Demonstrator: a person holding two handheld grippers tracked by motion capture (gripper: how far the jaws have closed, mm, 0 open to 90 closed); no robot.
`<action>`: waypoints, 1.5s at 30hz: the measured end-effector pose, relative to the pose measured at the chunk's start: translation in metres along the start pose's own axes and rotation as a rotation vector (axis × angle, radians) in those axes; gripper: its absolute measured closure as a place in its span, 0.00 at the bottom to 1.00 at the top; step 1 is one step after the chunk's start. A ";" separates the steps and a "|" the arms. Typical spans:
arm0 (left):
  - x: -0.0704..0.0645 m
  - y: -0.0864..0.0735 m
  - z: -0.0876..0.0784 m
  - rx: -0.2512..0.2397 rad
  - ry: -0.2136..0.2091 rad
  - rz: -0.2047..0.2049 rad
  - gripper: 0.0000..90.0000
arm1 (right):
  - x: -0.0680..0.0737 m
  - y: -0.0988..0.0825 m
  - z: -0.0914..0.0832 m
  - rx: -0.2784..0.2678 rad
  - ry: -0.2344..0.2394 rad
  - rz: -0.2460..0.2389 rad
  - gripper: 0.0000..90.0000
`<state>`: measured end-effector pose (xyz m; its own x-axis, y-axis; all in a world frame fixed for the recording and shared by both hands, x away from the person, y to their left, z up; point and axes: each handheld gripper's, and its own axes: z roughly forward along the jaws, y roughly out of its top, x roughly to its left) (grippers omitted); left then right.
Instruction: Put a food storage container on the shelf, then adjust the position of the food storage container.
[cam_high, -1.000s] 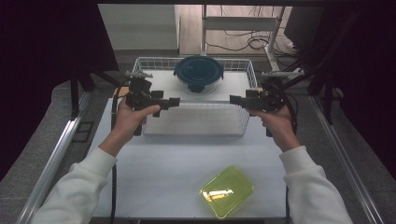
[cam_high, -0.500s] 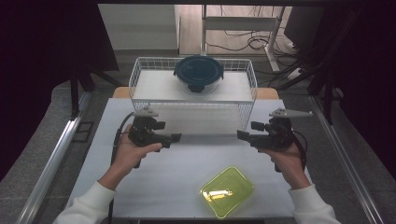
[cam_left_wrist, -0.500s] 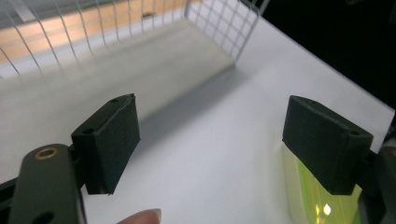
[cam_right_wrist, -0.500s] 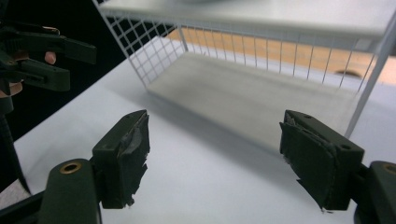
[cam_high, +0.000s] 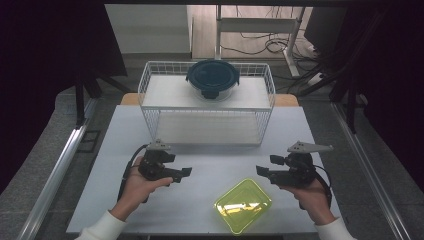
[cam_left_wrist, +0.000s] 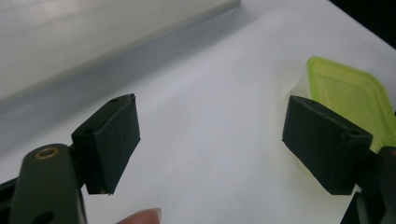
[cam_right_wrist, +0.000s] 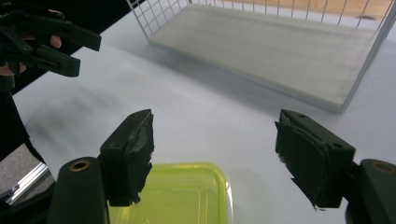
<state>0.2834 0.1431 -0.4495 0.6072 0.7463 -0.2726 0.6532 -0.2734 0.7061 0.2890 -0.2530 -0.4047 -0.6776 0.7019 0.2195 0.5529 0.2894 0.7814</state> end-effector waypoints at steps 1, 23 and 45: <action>0.000 0.000 0.000 0.000 0.000 0.000 0.21 | 0.000 0.000 0.000 0.000 0.000 0.000 0.31; 0.008 -0.034 -0.005 0.013 0.061 -0.054 0.24 | 0.001 -0.030 0.005 0.057 -0.005 -0.010 0.38; 0.016 -0.040 0.005 0.074 0.081 -0.043 0.24 | 0.005 -0.069 -0.016 0.209 -0.038 -0.059 0.93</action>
<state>0.2686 0.1630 -0.4851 0.5411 0.8041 -0.2462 0.7115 -0.2817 0.6437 0.2391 -0.2799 -0.4482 -0.6949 0.7029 0.1518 0.6044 0.4564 0.6530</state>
